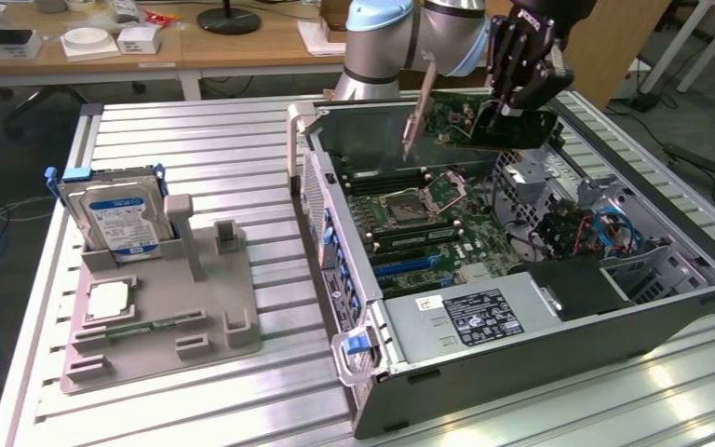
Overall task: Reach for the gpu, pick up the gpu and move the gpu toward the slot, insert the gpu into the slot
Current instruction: 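Insert the gpu into the slot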
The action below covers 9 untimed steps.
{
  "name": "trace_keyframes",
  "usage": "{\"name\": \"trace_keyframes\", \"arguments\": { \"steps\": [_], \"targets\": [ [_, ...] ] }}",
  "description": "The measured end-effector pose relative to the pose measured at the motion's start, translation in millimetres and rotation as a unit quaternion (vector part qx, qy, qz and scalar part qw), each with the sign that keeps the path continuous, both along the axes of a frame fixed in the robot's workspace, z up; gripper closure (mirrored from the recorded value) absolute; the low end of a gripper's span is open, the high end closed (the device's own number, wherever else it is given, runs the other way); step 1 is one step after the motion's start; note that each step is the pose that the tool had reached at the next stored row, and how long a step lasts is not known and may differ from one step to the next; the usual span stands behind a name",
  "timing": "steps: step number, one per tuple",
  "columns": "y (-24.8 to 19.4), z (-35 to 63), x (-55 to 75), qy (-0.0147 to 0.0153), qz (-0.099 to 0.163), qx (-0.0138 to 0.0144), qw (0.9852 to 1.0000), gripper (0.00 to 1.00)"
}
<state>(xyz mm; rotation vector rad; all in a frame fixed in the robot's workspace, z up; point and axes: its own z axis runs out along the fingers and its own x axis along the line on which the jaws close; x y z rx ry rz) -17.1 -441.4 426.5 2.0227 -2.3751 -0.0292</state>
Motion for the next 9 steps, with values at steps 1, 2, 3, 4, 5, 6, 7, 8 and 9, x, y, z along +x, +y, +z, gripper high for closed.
{"name": "trace_keyframes", "arguments": {
  "steps": [1,2,3,4,5,6,7,8,9],
  "targets": [
    [0.0,-0.1,0.0,0.0000,0.006,0.0001,1.0000,0.74],
    [0.0,-0.1,0.0,0.0000,0.012,0.0001,0.9999,0.74],
    [0.0,-0.1,0.0,0.0000,0.019,0.0001,0.9998,0.74],
    [0.0,-0.1,0.0,0.0000,0.025,0.0000,0.9997,0.74],
    [0.0,-0.2,0.0,0.0000,0.032,0.0000,0.9995,0.74],
    [0.0,-0.2,0.0,0.0000,0.038,0.0001,0.9993,0.74],
    [0.0,-0.3,0.0,0.0000,0.043,0.0001,0.9991,0.74],
    [0.0,-0.3,0.0,0.0000,0.048,0.0001,0.9989,0.74],
    [0.0,-0.5,0.0,0.0000,0.053,0.0002,0.9986,0.74]
  ]
}}
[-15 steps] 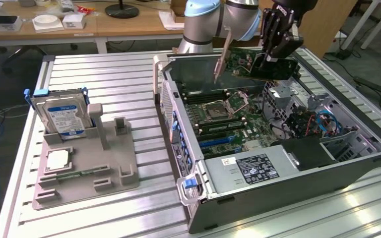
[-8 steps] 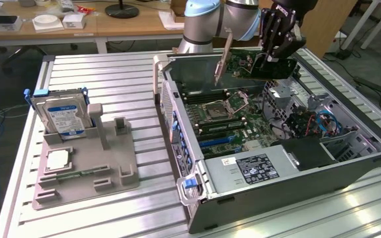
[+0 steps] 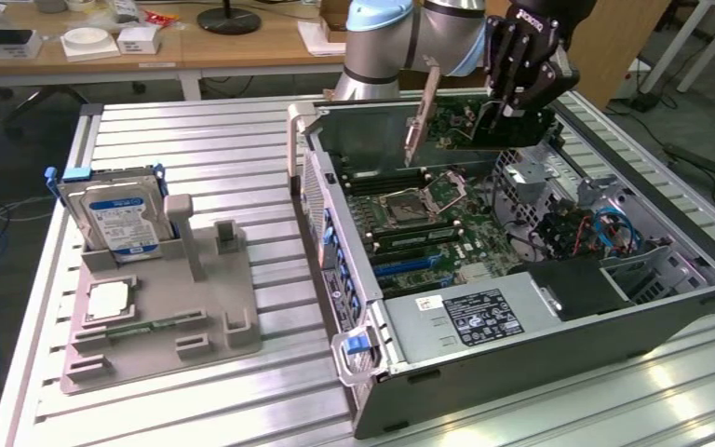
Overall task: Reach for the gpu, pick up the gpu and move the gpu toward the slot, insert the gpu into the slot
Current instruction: 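Insert the gpu into the slot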
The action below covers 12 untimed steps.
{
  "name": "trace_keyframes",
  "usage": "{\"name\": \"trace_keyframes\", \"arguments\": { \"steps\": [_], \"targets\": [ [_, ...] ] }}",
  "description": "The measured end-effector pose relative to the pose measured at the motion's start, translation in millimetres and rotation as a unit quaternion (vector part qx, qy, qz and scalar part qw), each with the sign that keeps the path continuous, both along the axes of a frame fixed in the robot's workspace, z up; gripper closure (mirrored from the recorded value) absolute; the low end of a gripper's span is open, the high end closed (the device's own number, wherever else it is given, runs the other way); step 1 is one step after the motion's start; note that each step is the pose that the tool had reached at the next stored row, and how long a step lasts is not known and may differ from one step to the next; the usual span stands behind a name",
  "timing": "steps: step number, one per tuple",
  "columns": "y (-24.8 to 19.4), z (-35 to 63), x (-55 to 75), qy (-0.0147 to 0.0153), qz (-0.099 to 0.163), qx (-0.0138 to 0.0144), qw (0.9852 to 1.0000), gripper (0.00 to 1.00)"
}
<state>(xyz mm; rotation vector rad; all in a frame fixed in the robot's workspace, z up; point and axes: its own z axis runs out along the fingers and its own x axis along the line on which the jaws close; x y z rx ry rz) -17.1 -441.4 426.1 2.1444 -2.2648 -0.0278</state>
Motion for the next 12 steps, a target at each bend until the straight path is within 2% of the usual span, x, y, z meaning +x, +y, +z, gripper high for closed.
{"name": "trace_keyframes", "arguments": {
  "steps": [4,5,6,8,9,12],
  "targets": [
    [0.0,0.0,-0.2,-0.0001,0.005,-0.0001,1.0000,0.74],
    [0.6,-0.1,-1.8,-0.0019,0.005,-0.0001,1.0000,0.74],
    [0.8,-0.1,-2.7,-0.0076,0.005,-0.0001,1.0000,0.74],
    [1.2,-0.5,-4.2,-0.0229,0.005,-0.0001,0.9997,0.74],
    [1.5,-0.8,-4.4,-0.0293,0.005,-0.0001,0.9996,0.74],
    [1.9,-2.6,-5.3,-0.0401,0.009,-0.0001,0.9992,0.74]
  ]
}}
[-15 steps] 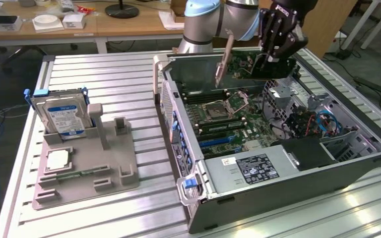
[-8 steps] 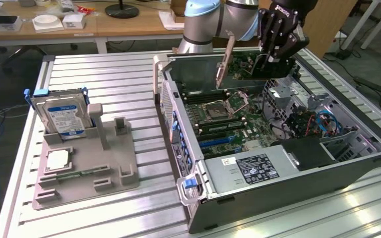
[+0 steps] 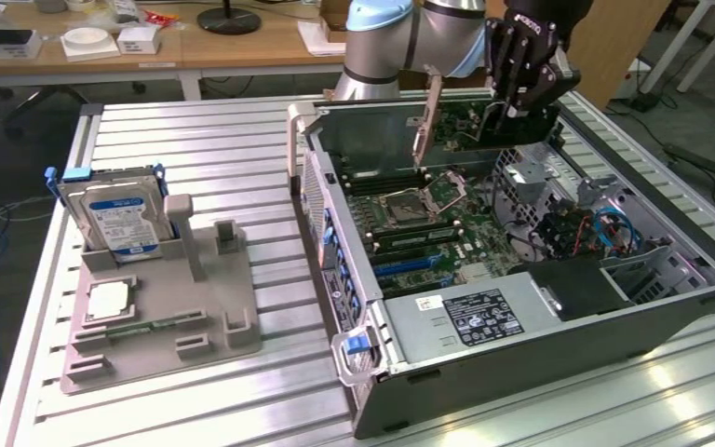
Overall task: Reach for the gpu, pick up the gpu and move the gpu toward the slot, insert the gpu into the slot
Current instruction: 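Insert the gpu into the slot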
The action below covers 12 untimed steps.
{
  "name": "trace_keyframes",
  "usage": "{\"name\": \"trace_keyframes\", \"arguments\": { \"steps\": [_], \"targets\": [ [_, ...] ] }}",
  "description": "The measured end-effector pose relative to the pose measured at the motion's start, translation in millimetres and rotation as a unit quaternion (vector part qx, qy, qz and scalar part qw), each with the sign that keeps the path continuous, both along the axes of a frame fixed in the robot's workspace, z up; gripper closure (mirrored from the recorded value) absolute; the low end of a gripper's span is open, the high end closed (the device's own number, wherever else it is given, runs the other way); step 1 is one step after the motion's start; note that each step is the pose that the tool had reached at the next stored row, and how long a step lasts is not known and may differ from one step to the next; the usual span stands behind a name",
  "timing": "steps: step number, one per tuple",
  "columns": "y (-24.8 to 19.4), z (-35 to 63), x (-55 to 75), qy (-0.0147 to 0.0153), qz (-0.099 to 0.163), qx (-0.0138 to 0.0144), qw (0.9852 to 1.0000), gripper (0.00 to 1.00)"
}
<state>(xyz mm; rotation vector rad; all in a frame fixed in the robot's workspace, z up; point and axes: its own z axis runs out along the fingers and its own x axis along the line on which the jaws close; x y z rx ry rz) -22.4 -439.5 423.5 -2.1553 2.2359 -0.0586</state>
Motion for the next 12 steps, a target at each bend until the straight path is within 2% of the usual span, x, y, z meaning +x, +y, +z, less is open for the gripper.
{"name": "trace_keyframes", "arguments": {
  "steps": [1,3,12],
  "targets": [
    [0.0,-1.1,-0.8,-0.0017,0.000,0.0000,1.0000,0.74],
    [0.0,-4.3,-1.8,-0.0031,0.001,0.0000,1.0000,0.74],
    [0.0,-20.7,-2.7,-0.0035,0.001,-0.0001,1.0000,0.74]
  ]
}}
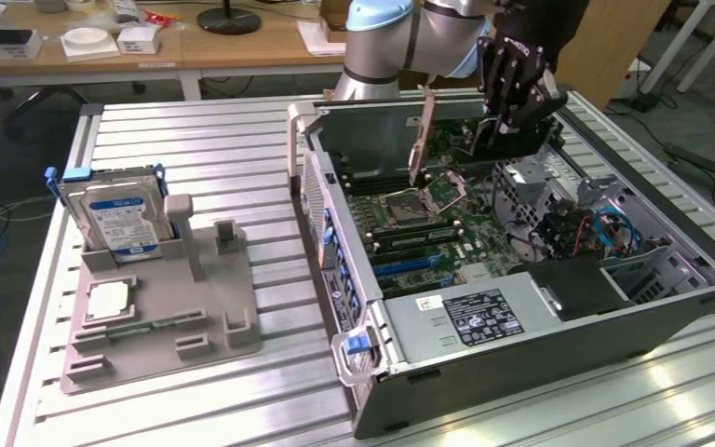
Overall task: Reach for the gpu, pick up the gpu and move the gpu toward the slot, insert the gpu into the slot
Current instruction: 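Insert the gpu into the slot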
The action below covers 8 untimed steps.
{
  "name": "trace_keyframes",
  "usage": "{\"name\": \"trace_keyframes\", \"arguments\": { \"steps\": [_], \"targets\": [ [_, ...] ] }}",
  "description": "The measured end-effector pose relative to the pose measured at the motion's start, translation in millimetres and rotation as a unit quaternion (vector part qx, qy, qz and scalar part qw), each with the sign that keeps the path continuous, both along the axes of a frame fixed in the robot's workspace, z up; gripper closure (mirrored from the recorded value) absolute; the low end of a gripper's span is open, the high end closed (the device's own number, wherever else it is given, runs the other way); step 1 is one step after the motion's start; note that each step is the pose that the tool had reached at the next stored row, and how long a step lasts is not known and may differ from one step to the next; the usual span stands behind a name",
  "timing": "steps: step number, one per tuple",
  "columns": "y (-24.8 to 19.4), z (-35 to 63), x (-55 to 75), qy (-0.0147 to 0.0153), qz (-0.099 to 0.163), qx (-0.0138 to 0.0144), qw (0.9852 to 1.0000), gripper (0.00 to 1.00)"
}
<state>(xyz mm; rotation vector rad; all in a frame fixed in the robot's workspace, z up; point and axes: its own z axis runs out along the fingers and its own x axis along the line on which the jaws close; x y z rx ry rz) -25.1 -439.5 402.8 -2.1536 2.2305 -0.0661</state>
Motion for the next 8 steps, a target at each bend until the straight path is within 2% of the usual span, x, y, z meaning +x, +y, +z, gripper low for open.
{"name": "trace_keyframes", "arguments": {
  "steps": [8],
  "targets": [
    [0.0,-10.4,-4.3,0.0006,-0.004,-0.0004,1.0000,0.74]
  ]
}}
